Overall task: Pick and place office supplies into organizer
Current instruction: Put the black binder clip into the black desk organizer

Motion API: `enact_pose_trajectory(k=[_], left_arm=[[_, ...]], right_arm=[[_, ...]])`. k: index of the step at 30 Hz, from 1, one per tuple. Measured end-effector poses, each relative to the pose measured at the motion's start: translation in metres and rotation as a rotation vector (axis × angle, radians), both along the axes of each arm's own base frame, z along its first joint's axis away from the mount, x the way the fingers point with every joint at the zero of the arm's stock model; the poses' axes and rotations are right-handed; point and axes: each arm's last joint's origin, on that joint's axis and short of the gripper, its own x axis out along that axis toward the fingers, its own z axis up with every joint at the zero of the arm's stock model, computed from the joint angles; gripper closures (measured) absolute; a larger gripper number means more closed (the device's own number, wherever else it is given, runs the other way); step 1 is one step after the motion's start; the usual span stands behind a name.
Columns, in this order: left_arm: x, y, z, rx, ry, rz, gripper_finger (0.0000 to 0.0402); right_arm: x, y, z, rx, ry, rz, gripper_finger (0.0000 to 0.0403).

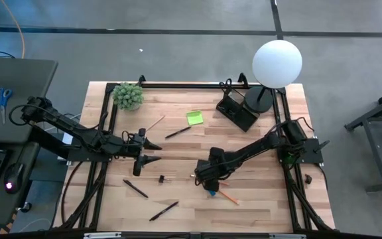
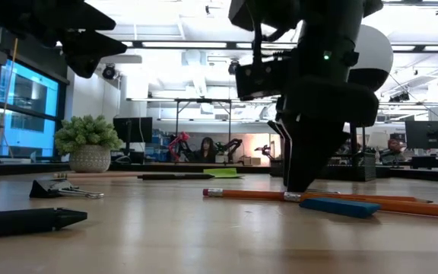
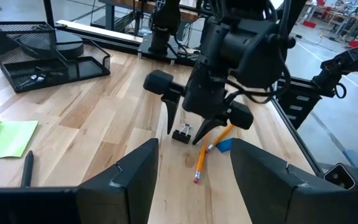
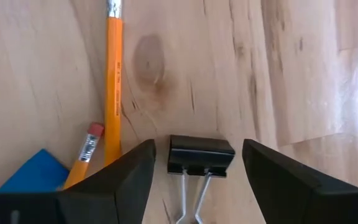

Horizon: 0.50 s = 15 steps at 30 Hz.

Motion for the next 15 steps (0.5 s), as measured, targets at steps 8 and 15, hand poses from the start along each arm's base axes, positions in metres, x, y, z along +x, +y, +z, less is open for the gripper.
enact_pose_trajectory(k=[8, 15], left_arm=[[0.0000, 0.0001, 0.0001, 0.000, 0.000, 0.000, 0.0213], [0.0000, 0.0001, 0.0001, 0.000, 0.000, 0.000, 0.0213]], right_arm=[[-0.0021, -0.0005, -0.0032, -0.017, 0.022, -0.028, 0.0167], [-0.0044, -0.0006, -0.0039, -0.008, 0.036, -0.094, 0.0172]])
